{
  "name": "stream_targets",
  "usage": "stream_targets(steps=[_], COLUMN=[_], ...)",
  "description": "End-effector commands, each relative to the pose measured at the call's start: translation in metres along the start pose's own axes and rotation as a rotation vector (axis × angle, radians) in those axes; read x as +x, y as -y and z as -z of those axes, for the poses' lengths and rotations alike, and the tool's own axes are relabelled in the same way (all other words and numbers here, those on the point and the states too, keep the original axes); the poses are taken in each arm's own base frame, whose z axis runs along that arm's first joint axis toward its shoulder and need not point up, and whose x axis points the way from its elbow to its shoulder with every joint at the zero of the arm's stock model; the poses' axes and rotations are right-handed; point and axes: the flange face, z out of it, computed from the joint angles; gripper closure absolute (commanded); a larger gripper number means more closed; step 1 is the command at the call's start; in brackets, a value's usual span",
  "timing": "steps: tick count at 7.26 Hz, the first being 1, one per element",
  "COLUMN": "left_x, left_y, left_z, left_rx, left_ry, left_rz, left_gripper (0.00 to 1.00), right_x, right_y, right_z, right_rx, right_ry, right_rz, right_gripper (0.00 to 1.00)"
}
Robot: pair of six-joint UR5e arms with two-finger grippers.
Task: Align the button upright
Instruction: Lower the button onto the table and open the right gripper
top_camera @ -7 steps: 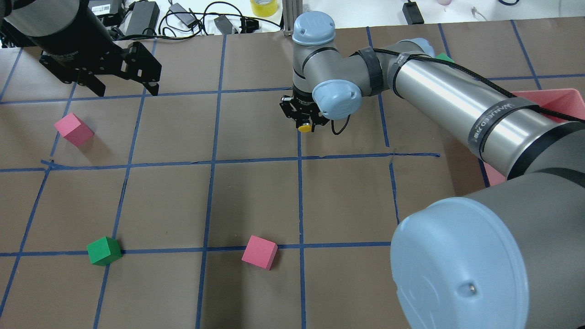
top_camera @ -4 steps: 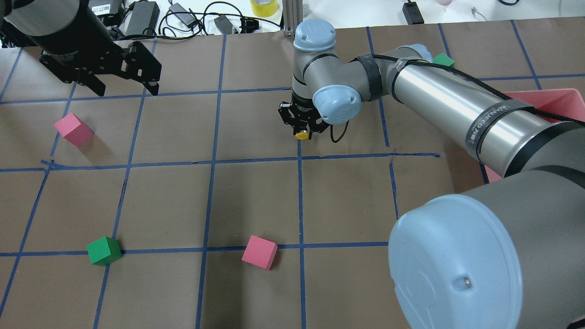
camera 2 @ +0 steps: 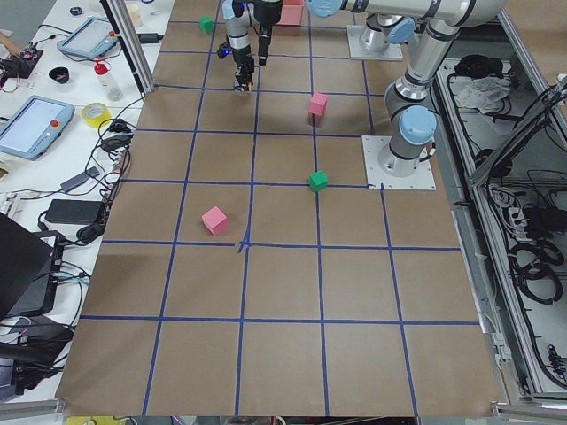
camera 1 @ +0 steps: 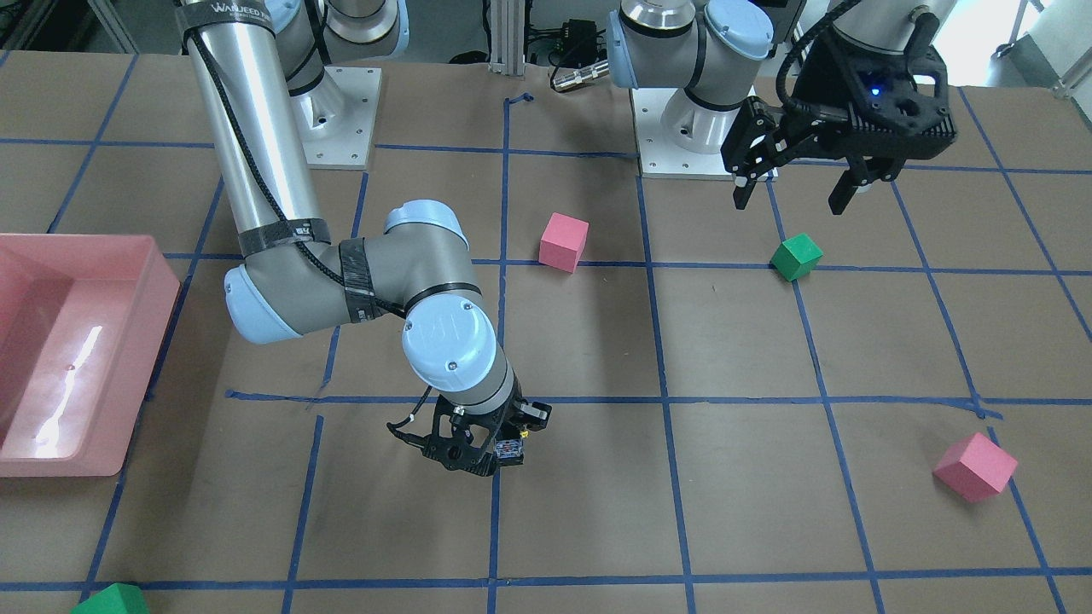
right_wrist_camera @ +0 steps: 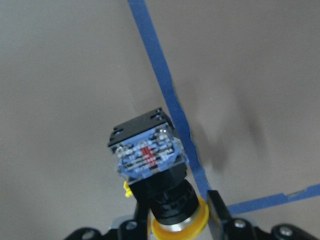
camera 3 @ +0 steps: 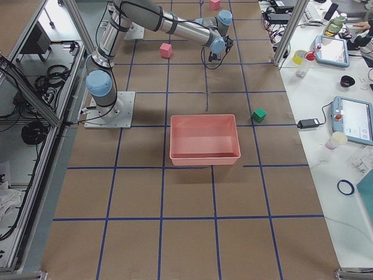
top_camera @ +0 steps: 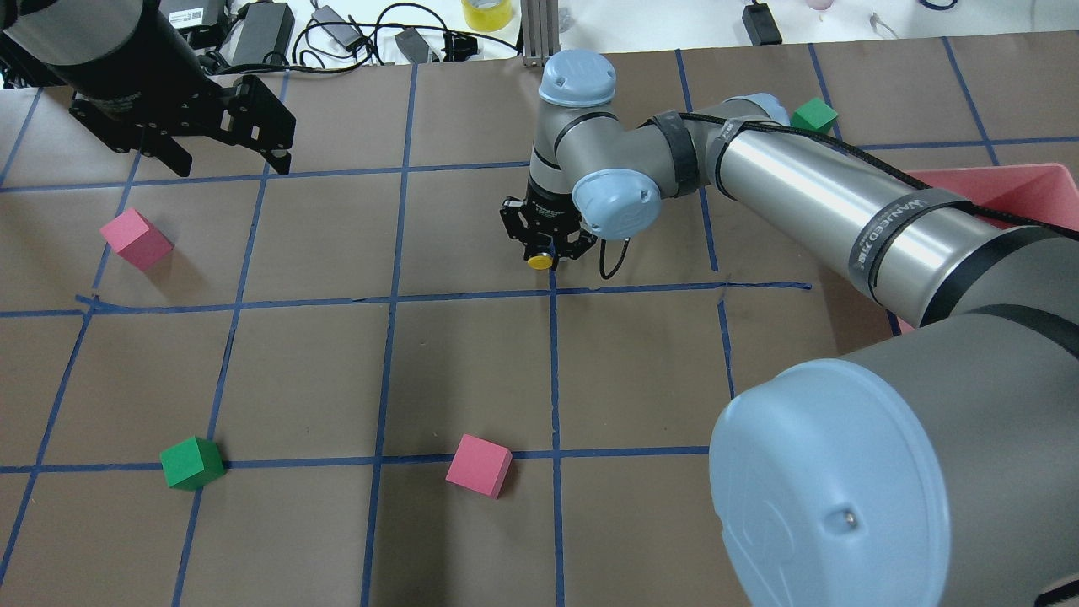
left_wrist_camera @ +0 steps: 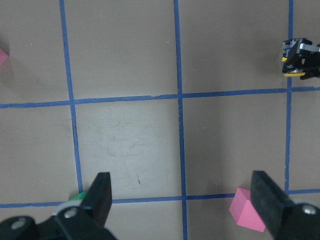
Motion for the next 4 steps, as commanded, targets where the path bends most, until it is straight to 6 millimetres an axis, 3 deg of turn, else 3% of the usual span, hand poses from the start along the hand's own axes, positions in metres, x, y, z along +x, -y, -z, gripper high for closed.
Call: stream_targets(steps=[1,3,4], left_x=[-0.0005,0.0021,0.0018], left_y=[-0.0006,-0.0013,-0.0020], left_z=[0.0019,0.0005,-0.0025], left_rx=[0.002,0.000,-0.007], left_ry=[0.000,-0.003,-0.001], left_rz=[0.001,-0.029,-0.028], left_gripper=[0.00,0.00,0.00], right_x=[-0.0017,0.0031,0.0051], right_y=[0.0010,-0.0025,-0.0047], right_z=[0.0006,-0.0080,-0.0089], right_rx=[0.025,0.010,0.006], right_ry=[0.020,0.009,0.006], right_rz=[0.011,0.007,0.006], right_gripper=[0.52,0.46,0.36])
